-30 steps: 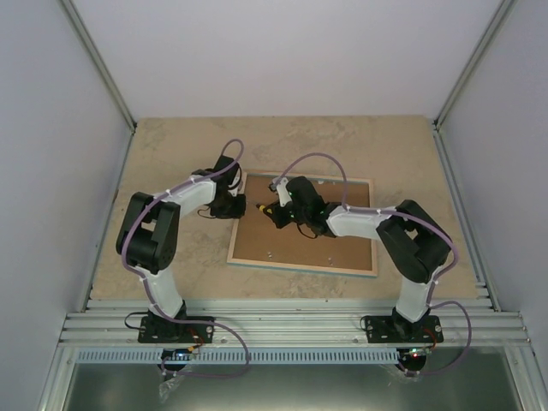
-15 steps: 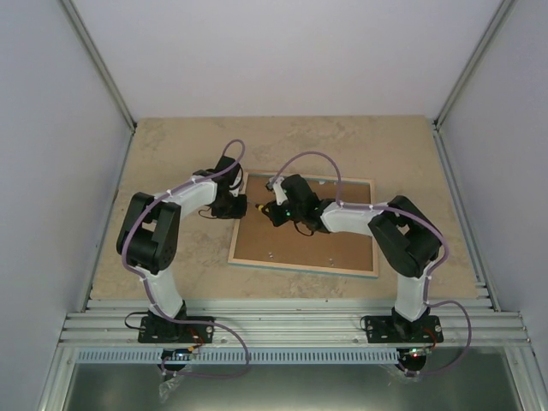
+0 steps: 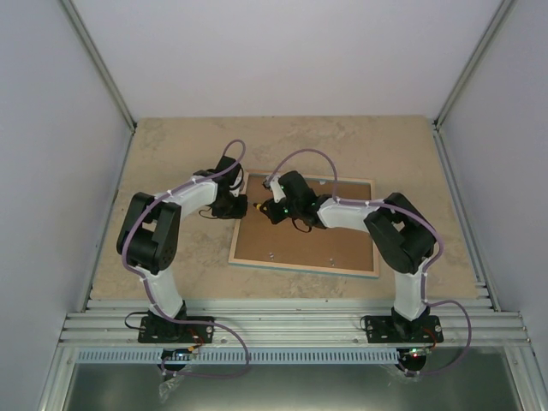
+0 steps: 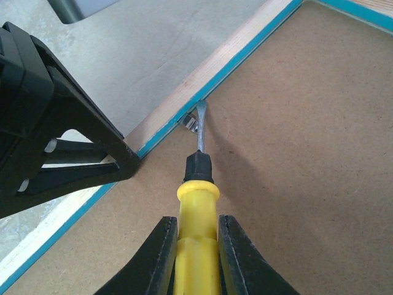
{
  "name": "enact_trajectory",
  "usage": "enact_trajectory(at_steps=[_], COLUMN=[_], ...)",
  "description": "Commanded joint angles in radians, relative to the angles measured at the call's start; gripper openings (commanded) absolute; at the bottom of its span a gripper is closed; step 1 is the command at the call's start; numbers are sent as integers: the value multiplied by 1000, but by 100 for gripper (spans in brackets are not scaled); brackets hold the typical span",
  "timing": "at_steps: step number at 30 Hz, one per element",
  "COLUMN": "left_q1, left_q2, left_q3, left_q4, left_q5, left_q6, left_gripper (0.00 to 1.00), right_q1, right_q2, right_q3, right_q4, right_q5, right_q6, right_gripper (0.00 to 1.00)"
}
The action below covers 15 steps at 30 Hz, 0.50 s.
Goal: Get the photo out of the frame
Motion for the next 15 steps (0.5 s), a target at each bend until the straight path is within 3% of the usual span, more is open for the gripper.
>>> enact_trajectory(at_steps=[1, 15], left_q1=[-16, -17], left_q2=[5, 11], left_q3=[-15, -13], left_q4=[6, -1], left_q5=[52, 26], left_q6=[-12, -16], left_gripper=[6, 6], right_q1=[1, 3], right_q2=[23, 34], right_q3=[32, 48], right_q4=[-59, -180], right_q5=[-60, -146], right_q6=[-36, -105], right_gripper=[1, 0])
